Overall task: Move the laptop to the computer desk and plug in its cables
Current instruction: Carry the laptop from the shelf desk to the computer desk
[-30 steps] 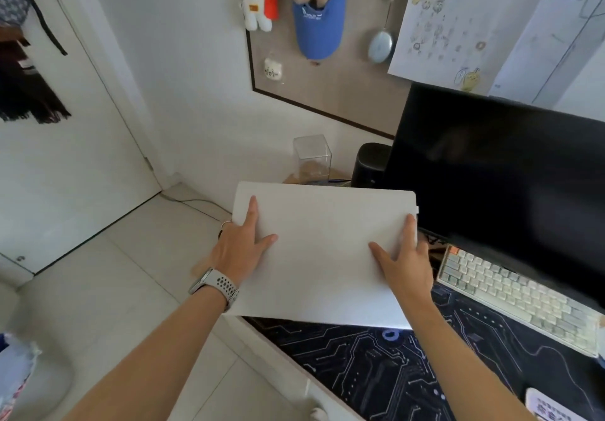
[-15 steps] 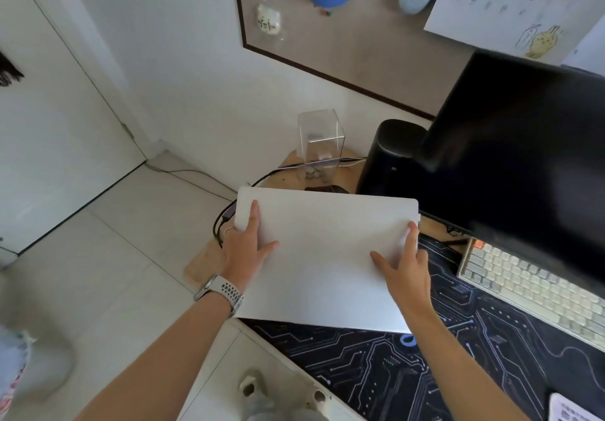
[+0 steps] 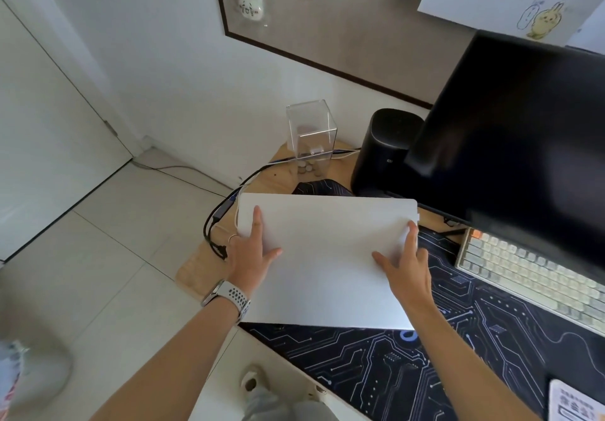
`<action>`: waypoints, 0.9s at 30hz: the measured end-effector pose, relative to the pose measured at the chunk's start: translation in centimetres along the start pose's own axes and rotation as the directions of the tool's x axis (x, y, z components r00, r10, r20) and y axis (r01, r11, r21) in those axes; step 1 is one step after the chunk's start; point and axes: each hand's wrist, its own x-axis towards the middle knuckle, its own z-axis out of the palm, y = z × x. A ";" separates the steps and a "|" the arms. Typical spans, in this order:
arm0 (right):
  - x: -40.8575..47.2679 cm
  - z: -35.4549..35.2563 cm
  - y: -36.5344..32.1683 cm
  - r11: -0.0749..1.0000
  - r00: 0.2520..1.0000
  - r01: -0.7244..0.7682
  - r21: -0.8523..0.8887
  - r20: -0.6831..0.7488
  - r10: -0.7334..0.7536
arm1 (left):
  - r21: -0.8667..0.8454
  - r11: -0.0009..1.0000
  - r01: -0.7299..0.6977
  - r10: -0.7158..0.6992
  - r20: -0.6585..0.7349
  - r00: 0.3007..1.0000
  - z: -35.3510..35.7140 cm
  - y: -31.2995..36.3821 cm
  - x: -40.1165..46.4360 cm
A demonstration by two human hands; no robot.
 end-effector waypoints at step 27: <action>1.4 1.8 0.9 0.988 0.995 -0.023 -0.152 0.088 0.036 | 0.176 0.984 -0.006 -0.005 0.060 0.998 0.4 0.1 0.9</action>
